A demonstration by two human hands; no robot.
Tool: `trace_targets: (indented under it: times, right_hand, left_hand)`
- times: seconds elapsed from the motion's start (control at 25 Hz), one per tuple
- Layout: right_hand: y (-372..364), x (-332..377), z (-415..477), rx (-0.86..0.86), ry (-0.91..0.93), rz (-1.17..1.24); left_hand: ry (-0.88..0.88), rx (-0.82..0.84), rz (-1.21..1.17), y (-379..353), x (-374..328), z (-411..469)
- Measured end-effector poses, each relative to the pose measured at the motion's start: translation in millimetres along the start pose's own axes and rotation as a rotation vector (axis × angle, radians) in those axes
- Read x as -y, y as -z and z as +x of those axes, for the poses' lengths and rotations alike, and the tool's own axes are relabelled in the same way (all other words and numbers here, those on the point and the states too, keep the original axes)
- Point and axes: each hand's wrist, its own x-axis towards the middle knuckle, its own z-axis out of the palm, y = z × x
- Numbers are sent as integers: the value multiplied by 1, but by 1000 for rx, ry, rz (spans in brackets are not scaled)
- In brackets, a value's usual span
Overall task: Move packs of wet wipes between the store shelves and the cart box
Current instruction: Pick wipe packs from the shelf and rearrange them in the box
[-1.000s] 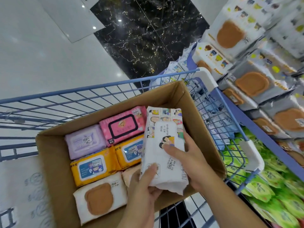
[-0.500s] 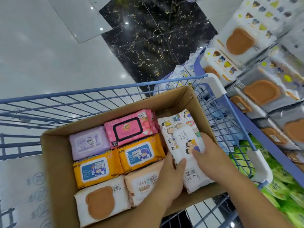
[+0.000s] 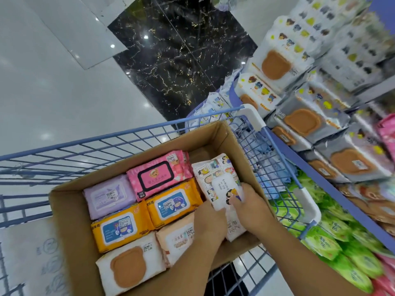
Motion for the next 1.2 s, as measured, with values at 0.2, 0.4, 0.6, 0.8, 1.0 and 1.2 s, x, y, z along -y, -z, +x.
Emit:
trace_targets:
  times: [0.2, 0.4, 0.6, 0.8, 1.0, 1.2]
  right_hand:
    - [31, 17, -55, -105, -80, 446]
    - [82, -3, -95, -153, -117, 736]
    - [154, -31, -145, -229, -57, 870]
    - [249, -94, -204, -350, 14, 1064]
    - [353, -186, -268, -579, 154, 1172]
    - [455, -286, -316, -778, 245, 1168]
  left_hand:
    - [-11, 10, -81, 42, -23, -40]
    - [-128, 68, -35, 56, -62, -80]
    - [-348, 129, -12, 42, -133, -151]
    - [-567, 193, 8, -28, -215, -235]
    - [-819, 285, 41, -158, -281, -338]
    - [-1007, 387, 103, -289, -327, -422]
